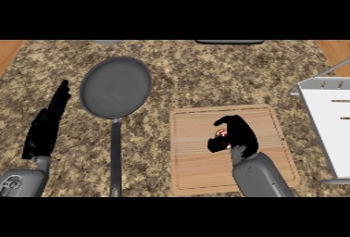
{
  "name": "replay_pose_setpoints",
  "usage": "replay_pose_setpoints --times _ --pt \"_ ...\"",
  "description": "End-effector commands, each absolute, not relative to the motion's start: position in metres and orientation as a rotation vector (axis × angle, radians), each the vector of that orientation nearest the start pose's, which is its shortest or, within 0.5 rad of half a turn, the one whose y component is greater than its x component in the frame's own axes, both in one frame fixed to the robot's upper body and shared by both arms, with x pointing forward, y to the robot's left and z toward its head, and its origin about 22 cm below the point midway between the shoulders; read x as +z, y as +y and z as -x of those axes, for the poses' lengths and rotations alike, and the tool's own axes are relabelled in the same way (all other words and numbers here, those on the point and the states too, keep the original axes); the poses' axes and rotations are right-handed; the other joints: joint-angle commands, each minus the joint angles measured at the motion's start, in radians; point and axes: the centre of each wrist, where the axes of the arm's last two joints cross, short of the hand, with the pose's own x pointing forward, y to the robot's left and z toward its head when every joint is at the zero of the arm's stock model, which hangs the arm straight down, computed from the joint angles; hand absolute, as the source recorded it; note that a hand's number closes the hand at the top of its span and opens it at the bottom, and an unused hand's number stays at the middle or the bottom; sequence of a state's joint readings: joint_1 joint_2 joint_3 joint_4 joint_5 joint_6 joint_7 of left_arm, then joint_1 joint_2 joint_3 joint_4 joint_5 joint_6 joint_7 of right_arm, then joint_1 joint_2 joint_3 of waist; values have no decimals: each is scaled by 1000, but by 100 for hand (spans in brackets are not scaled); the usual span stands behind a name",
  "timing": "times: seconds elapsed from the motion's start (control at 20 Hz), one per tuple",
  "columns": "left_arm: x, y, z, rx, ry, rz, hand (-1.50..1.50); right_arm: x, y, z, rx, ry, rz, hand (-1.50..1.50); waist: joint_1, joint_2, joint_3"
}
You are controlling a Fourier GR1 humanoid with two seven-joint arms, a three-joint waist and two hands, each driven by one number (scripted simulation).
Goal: Pick the cupcake from the cutting board and place it in the tiered basket
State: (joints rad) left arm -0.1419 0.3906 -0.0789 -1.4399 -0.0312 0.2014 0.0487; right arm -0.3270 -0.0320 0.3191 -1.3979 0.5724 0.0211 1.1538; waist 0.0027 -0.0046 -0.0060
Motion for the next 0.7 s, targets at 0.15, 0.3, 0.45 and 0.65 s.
replay_pose_setpoints --times 0.15,0.3,0.45,0.65 --pt "34 304 -286 -220 -1534 -408 0 59 -104 -305 657 -537 648 150 -3 4 5" --pt "26 287 -272 -233 -1533 -414 0 46 -103 -305 520 -561 589 150 6 5 6" --pt "43 311 -287 -217 -1525 -434 0 73 -105 -290 493 -611 578 150 -7 2 5" --pt "35 291 -283 -237 -1565 -408 0 73 -198 -363 96 -518 848 150 22 32 3"
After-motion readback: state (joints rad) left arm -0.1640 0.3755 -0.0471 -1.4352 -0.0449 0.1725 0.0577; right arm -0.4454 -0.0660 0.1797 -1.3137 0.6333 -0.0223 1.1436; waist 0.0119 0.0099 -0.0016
